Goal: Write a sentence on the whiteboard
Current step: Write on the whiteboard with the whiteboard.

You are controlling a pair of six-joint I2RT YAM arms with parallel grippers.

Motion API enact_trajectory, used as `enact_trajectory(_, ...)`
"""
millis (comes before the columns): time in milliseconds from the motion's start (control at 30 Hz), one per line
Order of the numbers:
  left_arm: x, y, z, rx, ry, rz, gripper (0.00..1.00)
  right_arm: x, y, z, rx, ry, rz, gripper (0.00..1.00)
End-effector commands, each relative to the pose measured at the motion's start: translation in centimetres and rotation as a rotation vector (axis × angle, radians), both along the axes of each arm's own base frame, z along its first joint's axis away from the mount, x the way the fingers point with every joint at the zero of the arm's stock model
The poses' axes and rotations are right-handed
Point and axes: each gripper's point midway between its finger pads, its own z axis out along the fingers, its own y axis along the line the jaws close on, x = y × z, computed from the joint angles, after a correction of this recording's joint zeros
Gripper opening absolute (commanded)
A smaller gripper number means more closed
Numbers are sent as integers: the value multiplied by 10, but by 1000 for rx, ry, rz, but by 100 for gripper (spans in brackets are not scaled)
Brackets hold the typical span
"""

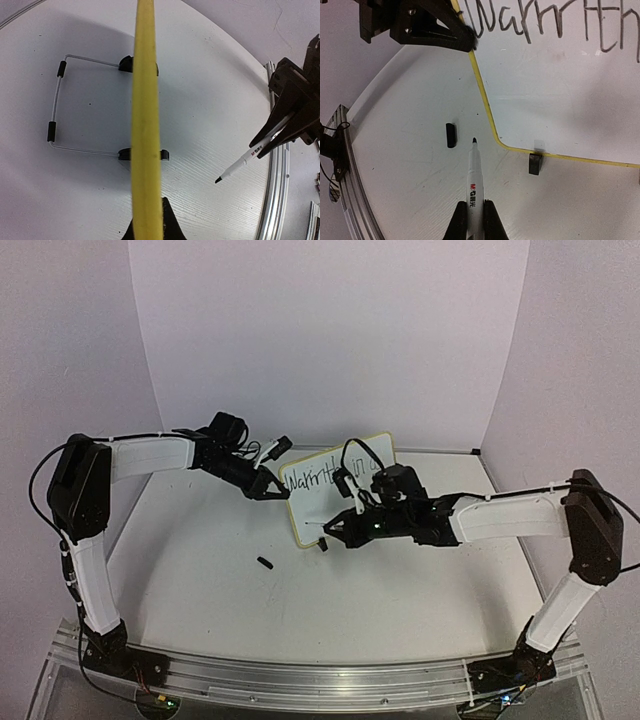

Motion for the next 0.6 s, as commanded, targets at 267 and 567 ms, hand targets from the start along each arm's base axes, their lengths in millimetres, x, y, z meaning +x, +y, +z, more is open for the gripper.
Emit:
enact_trajectory(267, -31, -1, -48, 130, 144, -31, 0, 42, 36, 16, 33, -84, -50, 0)
enact_trajectory(567, -32, -2, -47, 129, 143, -33, 0, 55, 35, 7, 6, -96, -103, 0)
